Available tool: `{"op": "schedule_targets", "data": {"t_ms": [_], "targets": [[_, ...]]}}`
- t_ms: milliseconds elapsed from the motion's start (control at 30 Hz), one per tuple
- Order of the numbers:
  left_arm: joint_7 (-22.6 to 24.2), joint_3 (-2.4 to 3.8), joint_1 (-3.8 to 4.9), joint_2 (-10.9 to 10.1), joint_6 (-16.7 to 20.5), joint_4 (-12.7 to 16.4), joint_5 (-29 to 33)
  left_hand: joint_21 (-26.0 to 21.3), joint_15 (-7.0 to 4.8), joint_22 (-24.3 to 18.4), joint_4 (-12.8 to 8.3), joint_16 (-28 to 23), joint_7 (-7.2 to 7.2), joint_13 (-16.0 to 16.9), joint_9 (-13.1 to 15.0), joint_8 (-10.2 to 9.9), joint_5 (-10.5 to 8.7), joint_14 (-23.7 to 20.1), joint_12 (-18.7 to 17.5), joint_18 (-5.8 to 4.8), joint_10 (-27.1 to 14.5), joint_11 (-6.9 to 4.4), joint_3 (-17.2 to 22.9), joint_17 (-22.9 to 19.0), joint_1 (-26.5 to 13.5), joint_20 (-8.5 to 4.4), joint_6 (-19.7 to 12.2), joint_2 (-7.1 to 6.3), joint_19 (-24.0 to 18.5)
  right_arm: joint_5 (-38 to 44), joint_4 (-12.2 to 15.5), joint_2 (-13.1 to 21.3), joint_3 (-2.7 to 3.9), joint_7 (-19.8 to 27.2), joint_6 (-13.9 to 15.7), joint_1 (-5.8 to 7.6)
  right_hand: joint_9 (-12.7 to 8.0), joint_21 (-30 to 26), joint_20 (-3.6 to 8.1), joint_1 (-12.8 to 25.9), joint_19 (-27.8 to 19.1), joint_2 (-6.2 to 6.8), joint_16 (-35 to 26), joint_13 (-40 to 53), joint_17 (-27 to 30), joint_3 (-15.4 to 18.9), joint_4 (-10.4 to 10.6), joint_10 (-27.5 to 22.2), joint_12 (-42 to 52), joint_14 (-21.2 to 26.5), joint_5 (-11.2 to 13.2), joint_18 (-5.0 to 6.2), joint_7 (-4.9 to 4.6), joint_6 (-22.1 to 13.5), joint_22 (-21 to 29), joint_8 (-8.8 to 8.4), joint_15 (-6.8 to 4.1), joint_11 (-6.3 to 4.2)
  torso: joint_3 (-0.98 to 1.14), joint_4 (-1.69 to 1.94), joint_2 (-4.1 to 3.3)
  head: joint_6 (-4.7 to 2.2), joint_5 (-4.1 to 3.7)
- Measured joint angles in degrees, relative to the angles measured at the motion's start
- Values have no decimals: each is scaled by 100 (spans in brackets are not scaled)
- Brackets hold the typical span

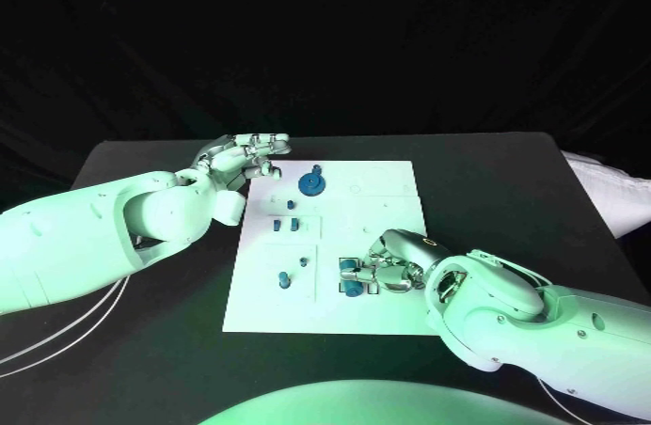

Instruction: Assemble the parts on the task board

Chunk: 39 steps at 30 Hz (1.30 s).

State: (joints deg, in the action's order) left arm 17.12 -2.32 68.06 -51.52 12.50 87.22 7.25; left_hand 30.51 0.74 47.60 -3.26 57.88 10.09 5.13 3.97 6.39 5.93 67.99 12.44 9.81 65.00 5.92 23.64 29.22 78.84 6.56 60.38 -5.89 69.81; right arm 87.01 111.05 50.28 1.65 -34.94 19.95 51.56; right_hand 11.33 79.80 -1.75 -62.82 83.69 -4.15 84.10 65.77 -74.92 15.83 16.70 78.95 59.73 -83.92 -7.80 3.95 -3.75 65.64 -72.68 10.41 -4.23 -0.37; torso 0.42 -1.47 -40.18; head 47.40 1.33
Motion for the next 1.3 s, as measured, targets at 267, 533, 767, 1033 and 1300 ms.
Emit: {"op": "schedule_targets", "data": {"t_ms": [267, 533, 767, 1033, 1300], "targets": [[-5, 0, 0, -1, -7, 0, -37, 0, 0, 0, -16, 0, 0, -6, 0, 0, 0, 0, 0, 0, 0, 0, -16, 0, 0, 0, 0, 0, 0, 161, -5, 0, -2, -8, -20, 0, 35, -26, 0, 69, 0, 69, 0, -116, 0, 100, -10, -49, -197, 0, 215, 0, -23, -23, 35, 0, 1, -7, -2, 15, -2, -1, -19], [-13, 0, 0, -4, -16, 0, -52, 0, 0, 0, -16, 0, 0, -6, 0, 0, 0, 0, 0, 0, 0, 0, -16, 1, 0, 0, 0, 0, 0, 281, 9, -4, 3, -9, -92, 3, 118, -39, 0, -813, 0, 102, 0, -119, 1, -117, -386, -48, -276, 0, 5, 0, -23, -23, 35, 1, 1, -6, -5, 34, -2, 4, -28], [-22, 0, -1, -5, -26, -1, -59, 0, 0, 1, -16, 0, 0, -6, 0, 0, 0, 0, 0, 0, 0, 0, -16, -7, 0, 0, 0, 0, 0, 416, -21, -42, 8, -16, -185, 9, 184, -39, 0, -1508, 0, 38, 0, -49, 1, -386, -795, -48, -264, 0, 353, 0, -33, -32, -1, 34, 1, -6, -5, 50, -3, 5, -39], [-32, 0, -1, -5, -38, 0, -63, 0, 0, -4, -16, 0, 0, -5, 0, 0, 0, 0, 0, 0, 0, 0, -16, -7, 0, 0, 0, 0, 0, 558, -34, -63, 6, -17, -197, 11, 196, -39, 0, -1572, 0, 1, 0, 12, 1, -455, -865, -45, -197, 0, 419, 0, -16, -16, -23, 44, 2, -7, -6, 63, -5, 13, -51], [-40, -2, -1, -23, -49, 0, -66, 0, 0, -4, -16, 0, 0, -5, 0, 0, 0, 0, 0, 0, 0, 0, -16, -7, 0, 0, 0, 0, 0, 527, 315, 394, 31, -2, 29, 4, 210, -39, 0, -1219, 0, 94, 0, 47, -3, -325, -575, -15, -198, 0, -140, 0, -65, -68, -29, -23, 2, -40, -6, 65, -2, 4, -80]]}}
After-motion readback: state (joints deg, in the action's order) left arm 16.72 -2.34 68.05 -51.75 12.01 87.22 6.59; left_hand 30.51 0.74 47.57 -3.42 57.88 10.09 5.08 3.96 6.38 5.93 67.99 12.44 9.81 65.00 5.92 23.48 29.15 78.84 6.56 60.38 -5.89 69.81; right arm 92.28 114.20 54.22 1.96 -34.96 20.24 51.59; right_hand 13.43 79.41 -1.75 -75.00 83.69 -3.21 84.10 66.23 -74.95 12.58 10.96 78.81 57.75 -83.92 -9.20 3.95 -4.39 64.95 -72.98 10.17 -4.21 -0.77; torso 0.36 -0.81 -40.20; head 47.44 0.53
